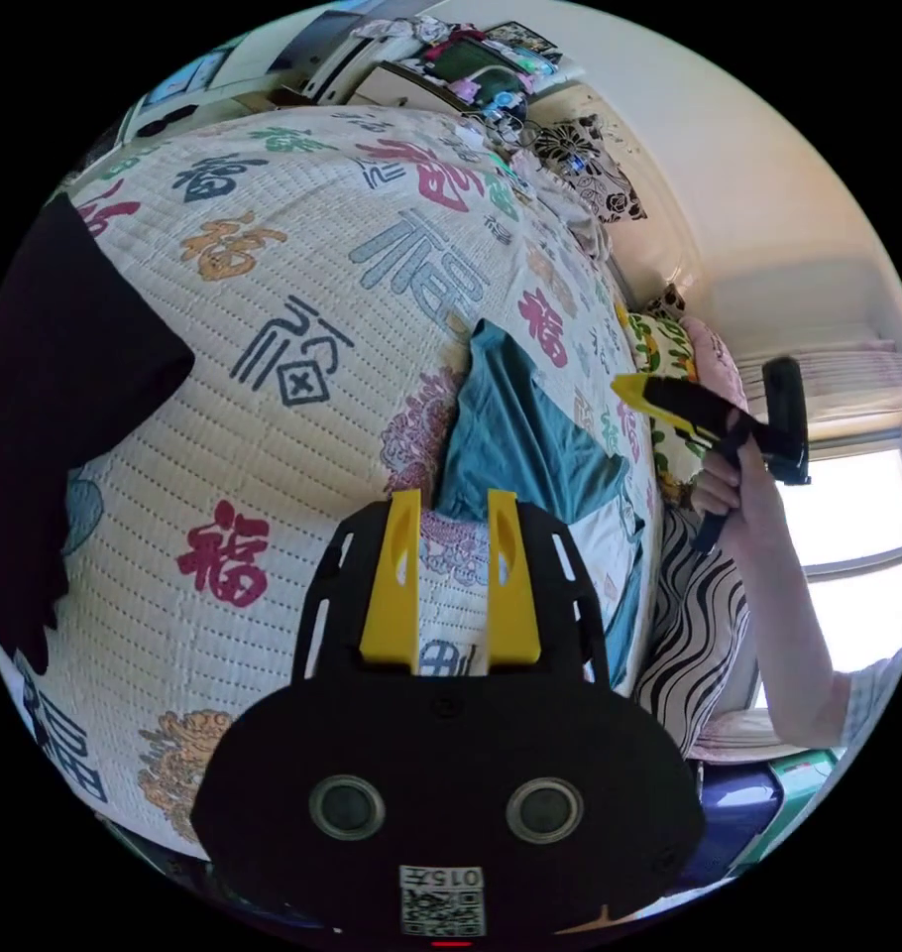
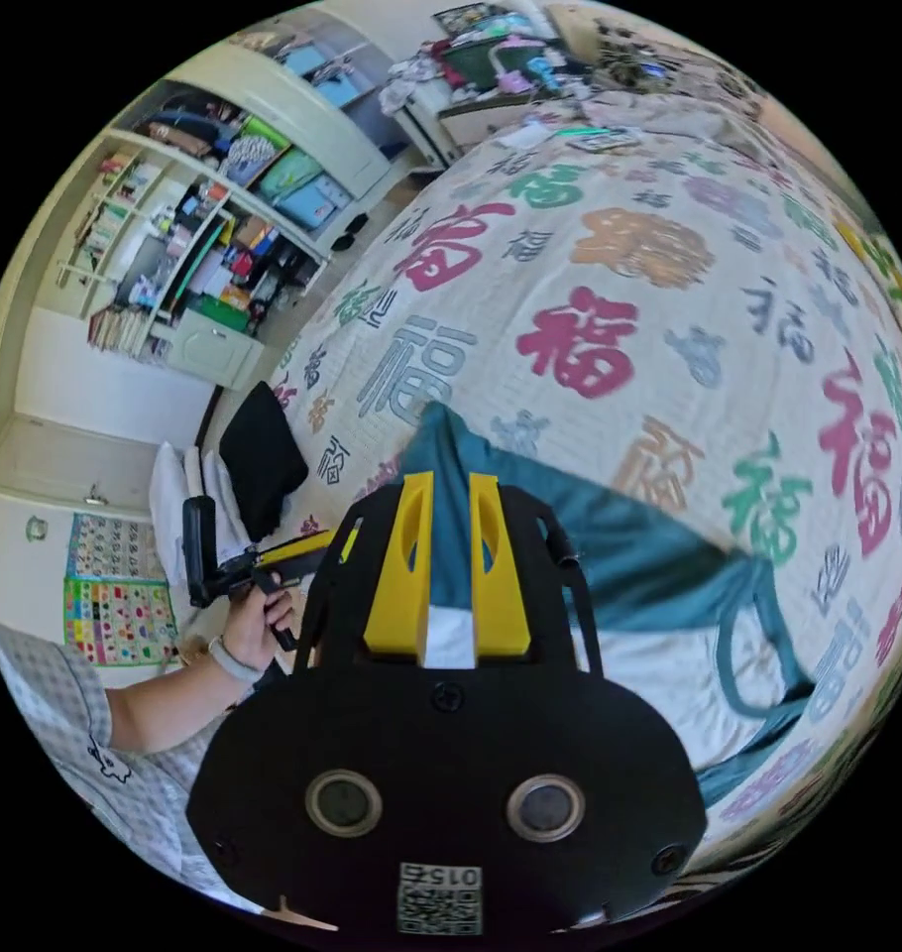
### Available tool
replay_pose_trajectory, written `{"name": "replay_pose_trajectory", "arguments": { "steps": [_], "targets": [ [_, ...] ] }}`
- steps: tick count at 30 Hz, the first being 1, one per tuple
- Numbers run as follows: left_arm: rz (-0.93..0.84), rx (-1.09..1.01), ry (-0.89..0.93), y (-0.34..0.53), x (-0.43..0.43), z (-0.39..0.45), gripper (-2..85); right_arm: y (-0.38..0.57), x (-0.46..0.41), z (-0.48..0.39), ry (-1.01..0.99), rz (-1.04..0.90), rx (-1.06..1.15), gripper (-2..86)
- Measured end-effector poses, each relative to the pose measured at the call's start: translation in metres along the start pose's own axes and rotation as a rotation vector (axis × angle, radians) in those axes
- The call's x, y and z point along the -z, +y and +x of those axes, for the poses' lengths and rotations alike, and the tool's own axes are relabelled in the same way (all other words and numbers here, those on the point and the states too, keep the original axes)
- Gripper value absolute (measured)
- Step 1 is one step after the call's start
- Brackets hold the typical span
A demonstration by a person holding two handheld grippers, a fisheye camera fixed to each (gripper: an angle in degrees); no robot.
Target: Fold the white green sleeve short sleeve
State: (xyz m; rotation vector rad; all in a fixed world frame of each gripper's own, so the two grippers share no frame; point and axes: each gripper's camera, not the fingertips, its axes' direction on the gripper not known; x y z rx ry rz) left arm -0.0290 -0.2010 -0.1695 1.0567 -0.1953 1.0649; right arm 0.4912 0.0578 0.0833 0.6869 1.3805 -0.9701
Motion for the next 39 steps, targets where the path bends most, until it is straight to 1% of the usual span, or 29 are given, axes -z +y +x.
{"name": "replay_pose_trajectory", "arguments": {
  "steps": [2, 5, 8, 10, 14, 16, 19, 22, 24, 26, 29, 33, 37, 39],
  "targets": [
    [-0.021, -0.023, -0.018, -0.006, 0.000, 0.002, 9.3, -0.052, -0.035, -0.028, 0.070, -0.096, 0.072, 7.6],
    [-0.013, -0.018, -0.030, -0.006, 0.008, 0.003, 7.9, -0.101, -0.075, -0.054, 0.129, -0.181, 0.132, 8.1],
    [-0.024, -0.043, -0.072, -0.006, 0.015, 0.009, 7.7, -0.134, -0.115, -0.069, 0.175, -0.275, 0.151, 7.6],
    [-0.033, -0.043, -0.046, -0.007, 0.019, 0.010, 7.7, -0.144, -0.134, -0.073, 0.210, -0.313, 0.143, 5.7],
    [-0.065, -0.042, -0.023, -0.009, 0.025, 0.009, 4.8, -0.150, -0.146, -0.077, 0.247, -0.286, 0.139, 0.9],
    [-0.074, -0.031, -0.015, -0.009, 0.026, 0.009, 3.2, -0.151, -0.146, -0.078, 0.235, -0.279, 0.143, 0.3],
    [-0.072, 0.042, 0.010, -0.005, 0.029, 0.008, 0.5, -0.152, -0.139, -0.084, 0.277, -0.239, 0.186, -0.2],
    [-0.077, 0.011, -0.002, -0.001, 0.036, 0.020, -0.5, -0.150, -0.121, -0.089, 0.295, -0.182, 0.214, -0.3],
    [-0.050, -0.041, -0.042, 0.004, 0.045, 0.038, -0.7, -0.145, -0.107, -0.090, 0.288, -0.150, 0.222, -0.4],
    [0.022, -0.162, -0.068, 0.017, 0.063, 0.075, -0.7, -0.133, -0.082, -0.086, 0.306, -0.092, 0.236, -0.4],
    [0.044, -0.334, -0.114, 0.041, 0.074, 0.128, -0.7, -0.109, -0.048, -0.073, 0.304, -0.039, 0.228, -0.4],
    [-0.008, -0.472, -0.111, 0.074, 0.062, 0.177, -0.7, -0.071, -0.016, -0.048, 0.304, -0.028, 0.170, -0.4],
    [-0.046, -0.621, -0.136, 0.122, 0.034, 0.221, -0.6, -0.018, 0.004, -0.007, 0.297, -0.073, 0.033, -0.4],
    [-0.096, -0.652, -0.133, 0.141, 0.014, 0.233, -0.5, 0.006, 0.006, 0.011, 0.297, -0.107, -0.035, -0.4]
  ]
}}
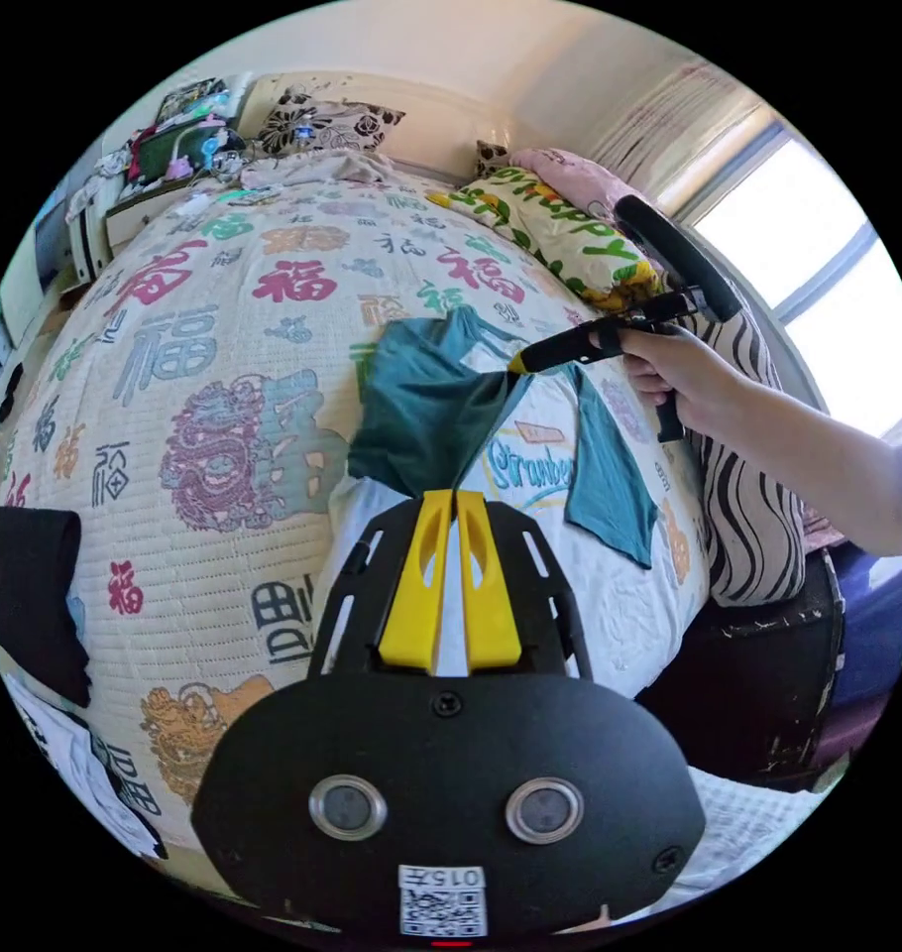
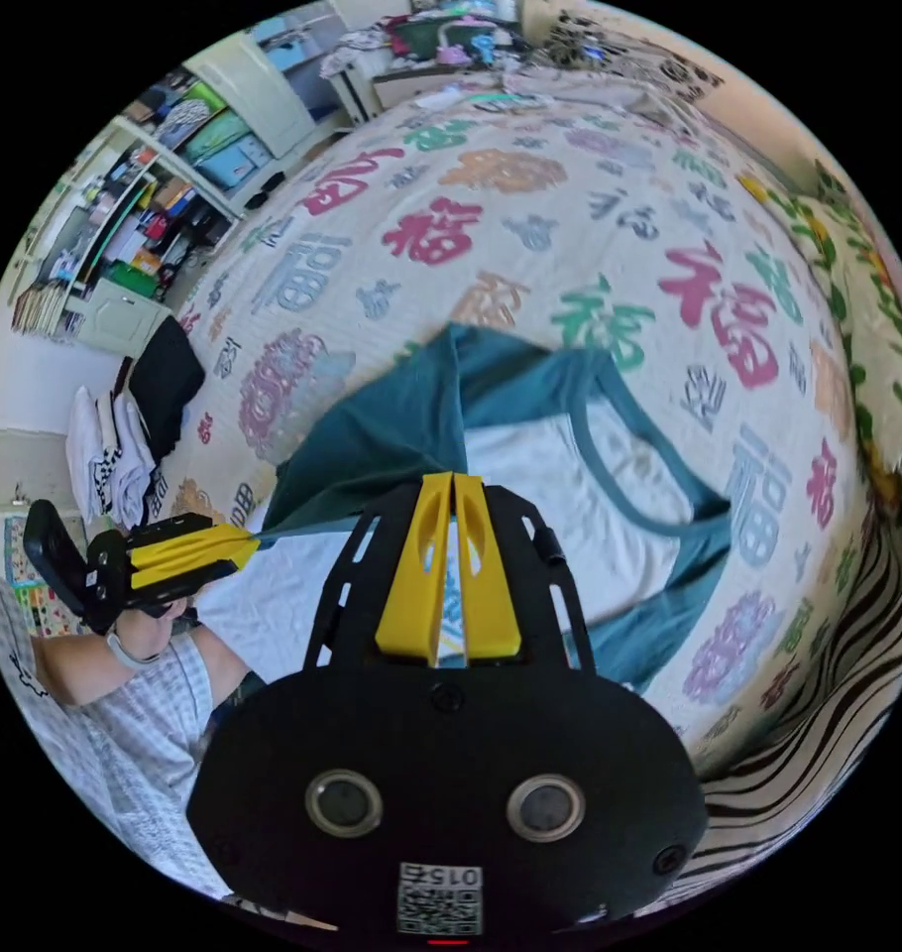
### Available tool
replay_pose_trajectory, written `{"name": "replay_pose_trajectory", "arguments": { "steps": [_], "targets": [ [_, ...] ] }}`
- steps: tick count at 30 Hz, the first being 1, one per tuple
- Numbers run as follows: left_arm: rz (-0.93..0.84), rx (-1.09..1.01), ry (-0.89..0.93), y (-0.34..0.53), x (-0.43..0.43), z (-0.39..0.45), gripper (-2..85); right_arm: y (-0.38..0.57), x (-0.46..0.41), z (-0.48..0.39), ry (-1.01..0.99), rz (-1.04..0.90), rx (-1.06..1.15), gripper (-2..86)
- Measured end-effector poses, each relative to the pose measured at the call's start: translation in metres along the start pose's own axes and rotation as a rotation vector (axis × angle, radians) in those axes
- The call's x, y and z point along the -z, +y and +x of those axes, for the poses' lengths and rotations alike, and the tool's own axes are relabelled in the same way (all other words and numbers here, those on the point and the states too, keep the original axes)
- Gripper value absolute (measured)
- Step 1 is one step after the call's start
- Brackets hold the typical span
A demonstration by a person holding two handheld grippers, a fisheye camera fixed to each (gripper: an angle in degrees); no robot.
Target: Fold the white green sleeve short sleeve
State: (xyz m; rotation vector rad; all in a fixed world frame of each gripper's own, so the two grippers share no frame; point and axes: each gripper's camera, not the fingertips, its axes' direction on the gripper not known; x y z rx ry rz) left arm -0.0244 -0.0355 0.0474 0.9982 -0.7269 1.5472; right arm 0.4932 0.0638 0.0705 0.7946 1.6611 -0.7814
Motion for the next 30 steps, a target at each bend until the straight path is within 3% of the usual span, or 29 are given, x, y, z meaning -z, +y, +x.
{"name": "replay_pose_trajectory", "arguments": {
  "steps": [10, 15, 19, 23, 26, 30],
  "targets": [
    [-0.212, -0.057, -0.024, 0.023, -0.085, 0.067, 0.4, 0.083, -0.023, 0.074, -0.184, -0.054, -0.226, -0.2],
    [-0.204, -0.030, -0.024, 0.015, -0.087, 0.073, 1.2, 0.100, -0.016, 0.091, -0.131, -0.101, -0.196, 0.4],
    [-0.056, -0.008, 0.000, -0.015, -0.074, 0.075, 2.4, 0.106, 0.003, 0.097, 0.007, -0.062, -0.142, 1.1],
    [-0.166, 0.026, 0.052, -0.042, -0.135, 0.069, 3.1, 0.096, 0.004, 0.093, -0.120, -0.038, -0.036, 2.4],
    [-0.297, 0.006, 0.035, -0.044, -0.176, 0.069, 2.4, 0.097, -0.008, 0.090, -0.084, -0.138, 0.023, 1.8],
    [-0.337, -0.028, -0.002, -0.040, -0.188, 0.072, 1.4, 0.119, 0.001, 0.098, -0.038, -0.137, 0.062, 0.5]
  ]
}}
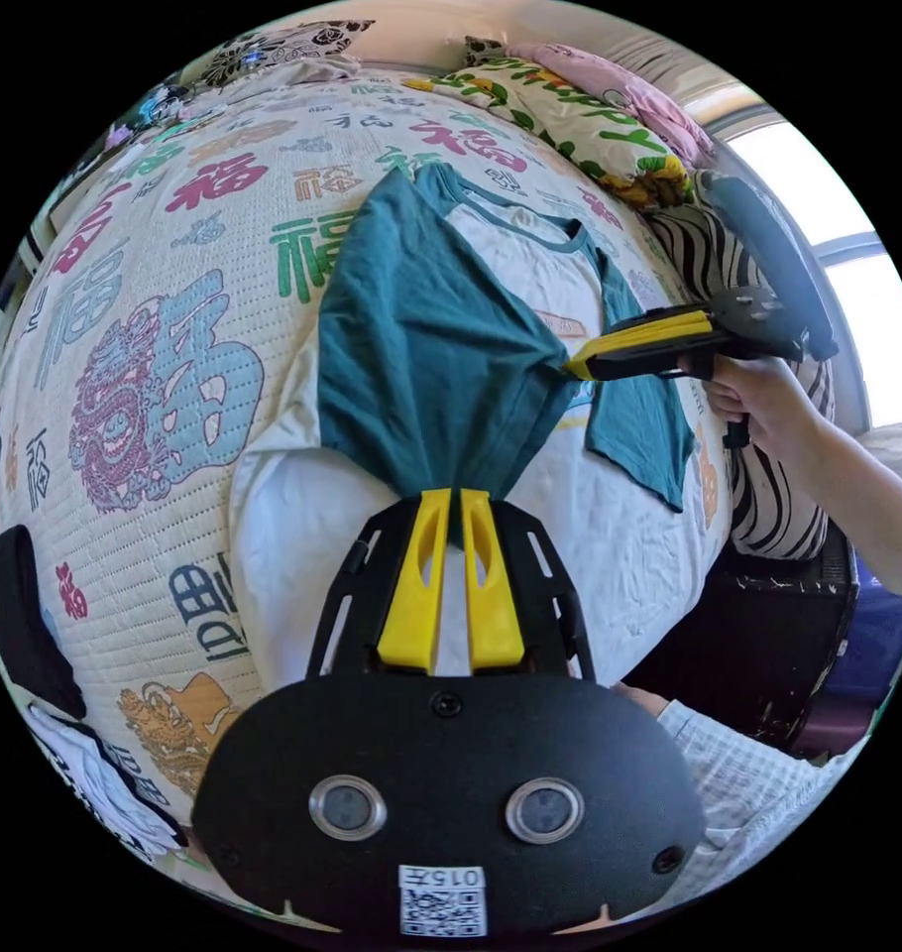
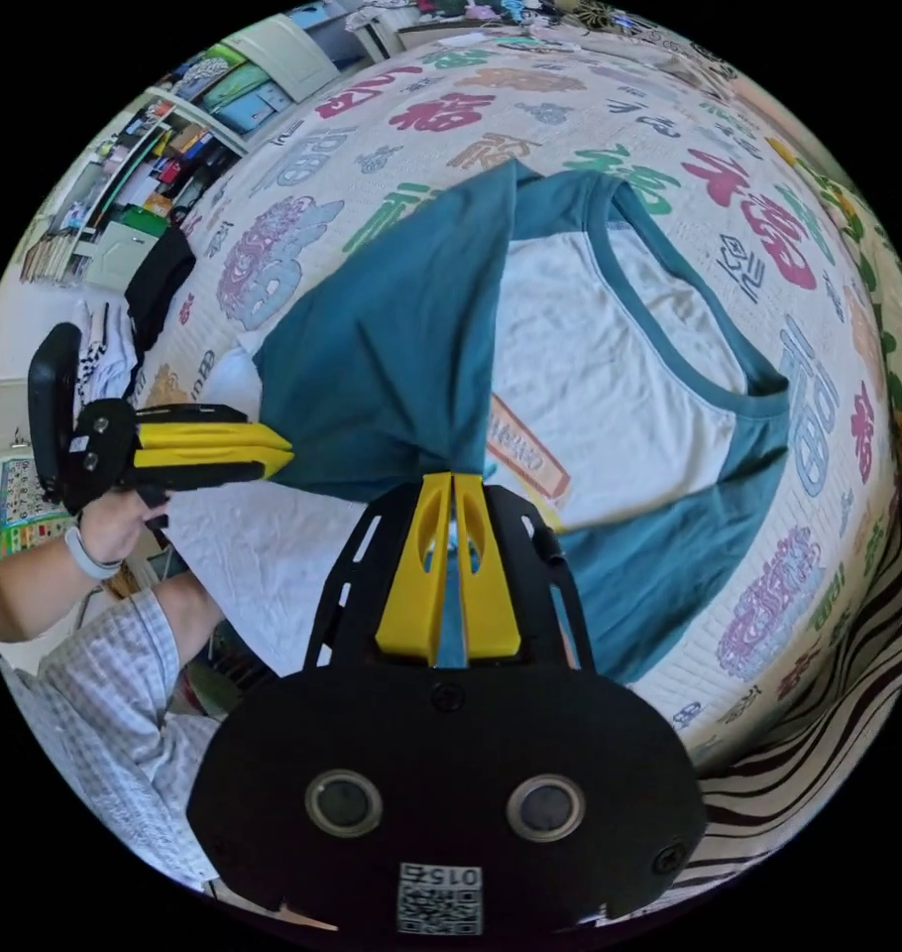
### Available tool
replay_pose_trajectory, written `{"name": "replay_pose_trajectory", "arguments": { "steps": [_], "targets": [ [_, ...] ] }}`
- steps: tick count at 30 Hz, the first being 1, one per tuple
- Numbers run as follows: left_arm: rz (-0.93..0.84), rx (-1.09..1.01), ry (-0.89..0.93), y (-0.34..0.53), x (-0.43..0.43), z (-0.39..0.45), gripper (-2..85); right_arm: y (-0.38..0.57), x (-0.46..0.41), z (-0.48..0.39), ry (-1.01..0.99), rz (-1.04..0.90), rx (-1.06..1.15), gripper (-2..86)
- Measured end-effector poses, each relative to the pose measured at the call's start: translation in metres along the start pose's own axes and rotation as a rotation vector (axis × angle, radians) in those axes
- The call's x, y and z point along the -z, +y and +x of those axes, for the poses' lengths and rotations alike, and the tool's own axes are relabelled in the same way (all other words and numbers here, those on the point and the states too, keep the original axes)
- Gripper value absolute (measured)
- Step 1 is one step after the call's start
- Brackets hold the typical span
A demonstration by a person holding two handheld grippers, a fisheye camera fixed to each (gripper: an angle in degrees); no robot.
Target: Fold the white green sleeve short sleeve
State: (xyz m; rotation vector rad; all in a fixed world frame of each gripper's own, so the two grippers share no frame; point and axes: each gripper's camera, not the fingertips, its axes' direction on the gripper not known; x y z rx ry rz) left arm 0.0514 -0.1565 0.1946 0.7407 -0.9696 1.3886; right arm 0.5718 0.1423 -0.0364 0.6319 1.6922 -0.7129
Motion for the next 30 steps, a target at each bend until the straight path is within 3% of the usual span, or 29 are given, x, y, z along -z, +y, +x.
{"name": "replay_pose_trajectory", "arguments": {
  "steps": [3, 9, 20, 25, 28, 30],
  "targets": [
    [-0.018, 0.002, -0.009, 0.002, -0.007, -0.004, 1.2, 0.025, 0.004, 0.015, 0.033, -0.014, -0.038, 0.7],
    [0.019, -0.049, 0.004, -0.022, -0.013, 0.004, 2.1, 0.047, 0.030, 0.030, -0.086, 0.116, -0.039, 4.1],
    [-0.141, -0.094, 0.035, -0.067, -0.054, -0.010, 1.6, 0.095, 0.028, 0.071, -0.103, -0.091, -0.044, 0.8],
    [0.088, -0.204, 0.000, -0.139, -0.010, -0.027, 8.4, 0.126, 0.079, 0.144, -0.122, 0.151, -0.223, 6.0],
    [0.111, -0.181, -0.027, -0.215, -0.010, -0.051, 12.3, 0.134, 0.101, 0.199, 0.011, 0.264, -0.419, 8.6],
    [0.117, -0.161, -0.003, -0.258, -0.020, -0.063, 12.5, 0.131, 0.106, 0.226, -0.050, 0.284, -0.466, 9.6]
  ]
}}
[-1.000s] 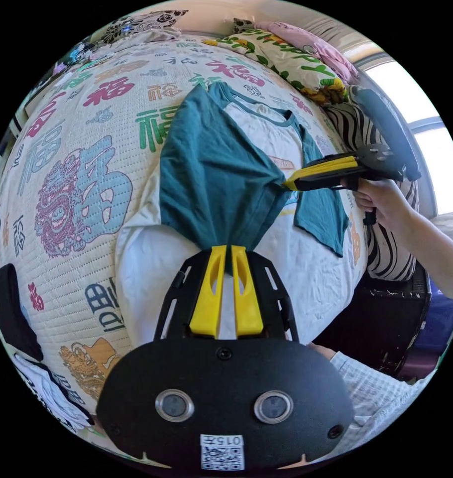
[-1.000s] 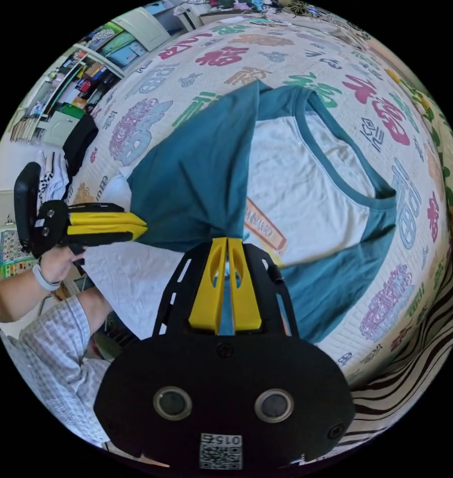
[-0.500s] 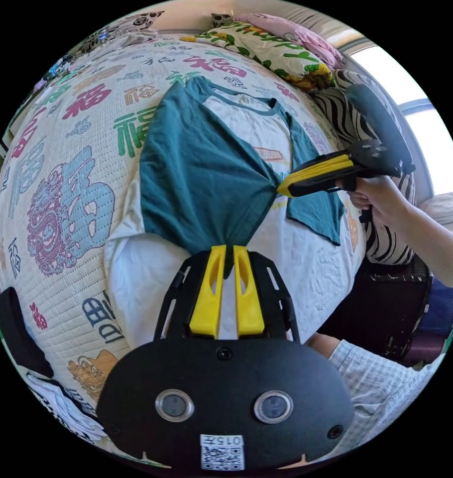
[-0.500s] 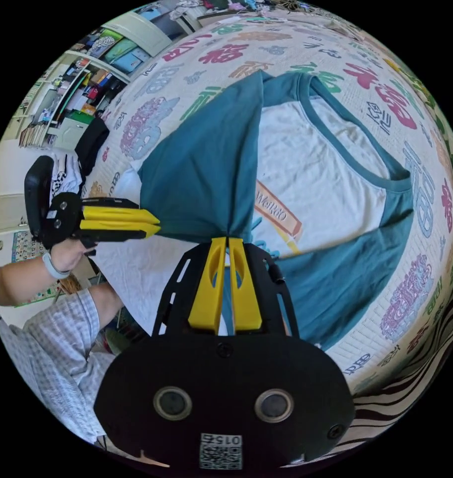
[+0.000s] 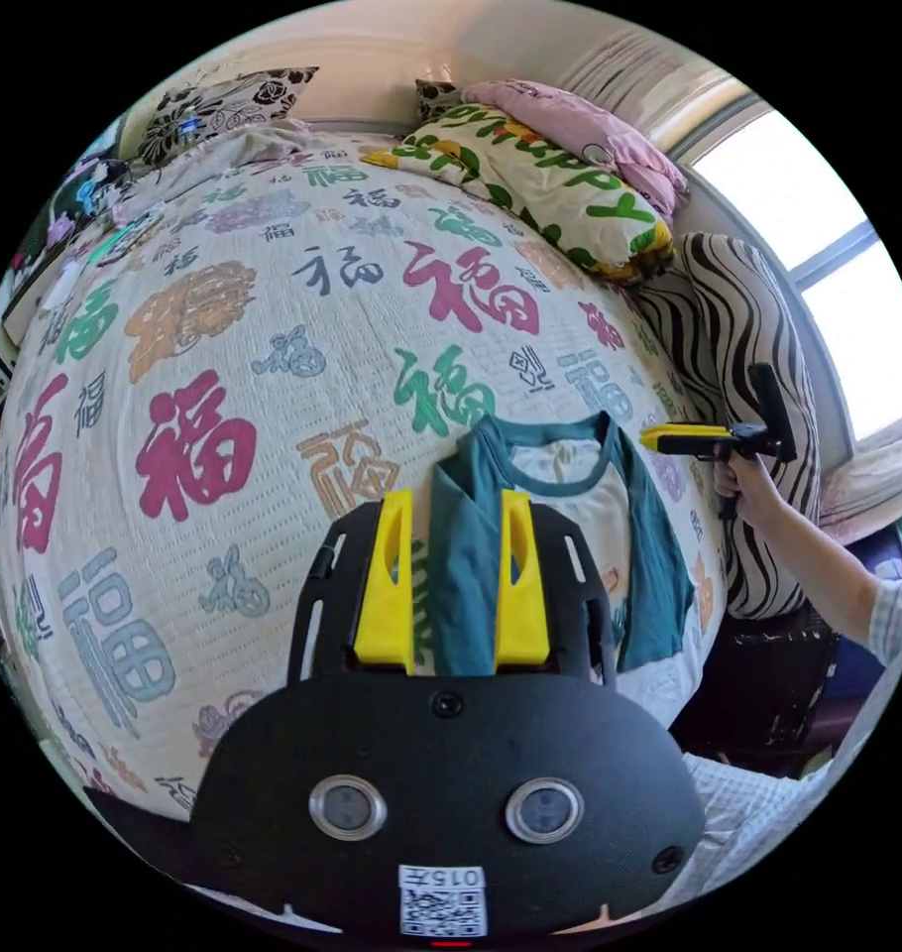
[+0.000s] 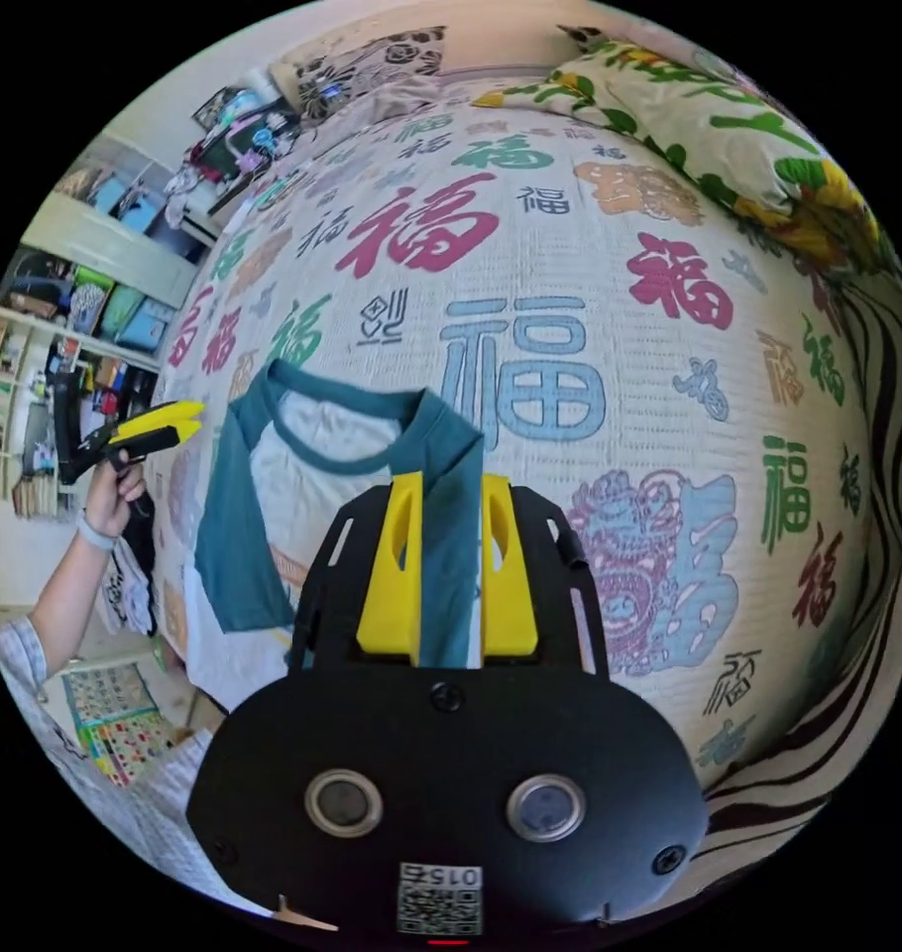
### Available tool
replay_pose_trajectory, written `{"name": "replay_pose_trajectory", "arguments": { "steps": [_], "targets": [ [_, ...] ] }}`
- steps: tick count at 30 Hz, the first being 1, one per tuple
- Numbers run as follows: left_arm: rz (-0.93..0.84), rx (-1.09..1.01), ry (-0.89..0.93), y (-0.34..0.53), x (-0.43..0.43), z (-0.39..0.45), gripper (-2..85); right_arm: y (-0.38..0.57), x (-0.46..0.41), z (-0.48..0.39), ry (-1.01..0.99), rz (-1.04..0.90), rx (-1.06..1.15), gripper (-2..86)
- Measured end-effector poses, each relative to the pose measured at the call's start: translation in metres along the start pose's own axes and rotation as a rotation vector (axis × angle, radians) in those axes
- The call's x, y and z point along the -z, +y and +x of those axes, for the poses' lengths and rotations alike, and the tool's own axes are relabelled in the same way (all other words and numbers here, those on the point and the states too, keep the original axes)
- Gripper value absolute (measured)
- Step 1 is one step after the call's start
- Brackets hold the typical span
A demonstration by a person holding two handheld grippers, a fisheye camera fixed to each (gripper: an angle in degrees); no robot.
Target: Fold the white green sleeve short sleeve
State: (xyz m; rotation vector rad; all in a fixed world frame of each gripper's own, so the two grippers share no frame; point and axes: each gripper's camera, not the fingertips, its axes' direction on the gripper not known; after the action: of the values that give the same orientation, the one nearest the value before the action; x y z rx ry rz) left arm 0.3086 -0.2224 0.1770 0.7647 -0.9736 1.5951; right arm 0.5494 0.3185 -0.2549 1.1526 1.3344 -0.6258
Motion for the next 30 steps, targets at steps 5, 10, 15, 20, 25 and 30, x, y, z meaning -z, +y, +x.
{"name": "replay_pose_trajectory", "arguments": {
  "steps": [5, 10, 15, 20, 25, 30],
  "targets": [
    [-0.209, -0.025, 0.078, -0.065, -0.073, -0.017, 10.2, -0.025, -0.020, 0.021, 0.013, -0.140, -0.024, 8.7],
    [-0.281, -0.122, 0.011, -0.077, -0.084, -0.020, 3.5, -0.014, -0.013, 0.026, 0.058, -0.195, 0.074, 1.5],
    [-0.348, -0.113, 0.101, -0.094, -0.081, -0.036, 0.8, -0.005, 0.001, 0.041, 0.023, -0.231, 0.104, -0.2],
    [-0.314, -0.127, 0.087, -0.123, -0.062, -0.040, 0.1, -0.009, 0.026, 0.057, 0.053, -0.191, 0.079, -0.5],
    [-0.189, -0.134, -0.008, -0.158, -0.031, -0.043, 0.1, -0.022, 0.051, 0.064, 0.115, -0.101, 0.050, -0.5],
    [-0.057, -0.112, 0.009, -0.173, 0.002, -0.054, 0.2, -0.035, 0.085, 0.071, 0.143, 0.003, 0.019, -0.4]
  ]
}}
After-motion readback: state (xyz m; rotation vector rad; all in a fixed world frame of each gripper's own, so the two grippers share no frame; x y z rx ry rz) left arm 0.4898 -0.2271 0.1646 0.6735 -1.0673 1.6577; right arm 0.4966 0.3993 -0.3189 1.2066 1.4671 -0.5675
